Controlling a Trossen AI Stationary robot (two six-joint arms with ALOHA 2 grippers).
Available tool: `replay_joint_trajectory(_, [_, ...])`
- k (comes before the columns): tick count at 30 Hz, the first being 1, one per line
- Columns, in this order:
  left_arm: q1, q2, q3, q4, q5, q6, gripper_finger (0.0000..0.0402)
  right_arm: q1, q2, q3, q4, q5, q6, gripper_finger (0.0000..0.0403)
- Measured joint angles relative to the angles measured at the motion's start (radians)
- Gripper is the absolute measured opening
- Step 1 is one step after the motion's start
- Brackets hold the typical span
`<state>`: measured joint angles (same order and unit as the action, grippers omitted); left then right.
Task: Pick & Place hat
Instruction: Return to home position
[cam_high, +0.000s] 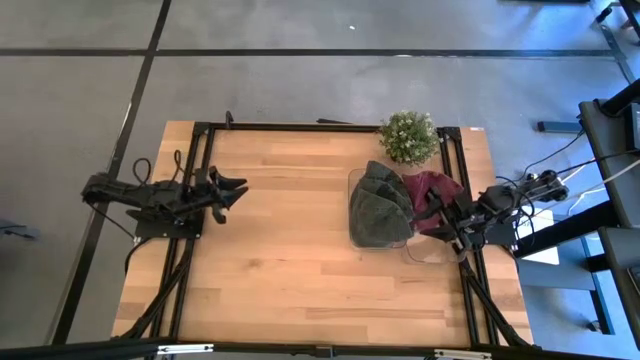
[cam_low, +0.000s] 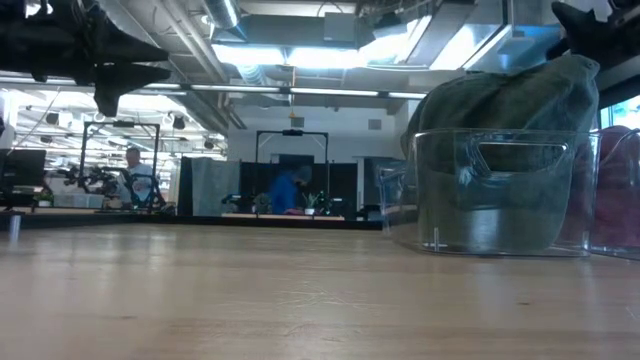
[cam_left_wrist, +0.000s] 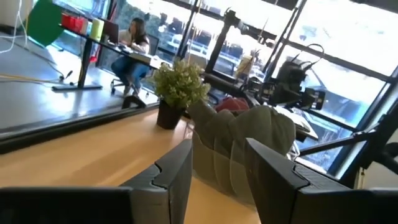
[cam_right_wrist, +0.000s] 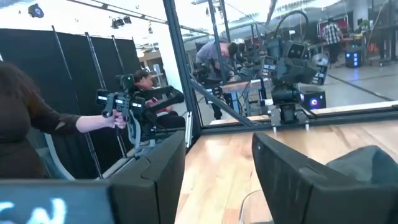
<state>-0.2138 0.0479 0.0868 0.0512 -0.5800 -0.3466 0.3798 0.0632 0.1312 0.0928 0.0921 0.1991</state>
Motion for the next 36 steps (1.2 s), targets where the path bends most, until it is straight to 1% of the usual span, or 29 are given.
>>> replay_joint_trajectory(2, [0.0, -0.046, 0.0, -0.054, -0.002, -0.003, 0.0141, 0.0, -0.025, -0.023, 0.009, 0.0, -0.017, 0.0186])
replay_joint_trajectory(5, [0.0, -0.048, 0.002, -0.113, -0.005, -0.015, 0.014, 0.0, -0.064, -0.056, 0.029, -0.011, -0.047, 0.0186])
replay_joint_trajectory(10, [0.0, -0.048, -0.005, -0.187, -0.052, -0.056, 0.0139, -0.004, -0.063, -0.114, 0.097, -0.015, -0.047, 0.0186])
replay_joint_trajectory(15, [0.0, -0.048, -0.005, -0.227, -0.049, -0.051, 0.014, -0.005, -0.061, -0.125, 0.099, -0.009, -0.059, 0.0186])
replay_joint_trajectory(17, [0.0, -0.048, -0.005, -0.228, -0.05, -0.039, 0.0139, -0.005, -0.062, -0.125, 0.098, -0.002, -0.073, 0.0186])
replay_joint_trajectory(21, [0.0, -0.048, -0.005, -0.236, -0.058, -0.038, 0.0139, -0.005, -0.062, -0.125, 0.04, 0.069, -0.072, 0.0186])
replay_joint_trajectory(25, [0.0, -0.045, -0.005, -0.236, -0.076, 0.013, 0.0141, -0.005, -0.062, -0.125, -0.015, 0.136, -0.074, 0.0186])
replay_joint_trajectory(28, [0.0, -0.045, -0.005, -0.236, -0.083, 0.034, 0.0139, -0.005, -0.057, -0.125, -0.037, 0.143, -0.079, 0.0186])
replay_joint_trajectory(36, [0.0, -0.045, -0.006, -0.236, -0.08, 0.035, 0.014, -0.005, -0.057, -0.125, -0.037, 0.143, -0.073, 0.0186])
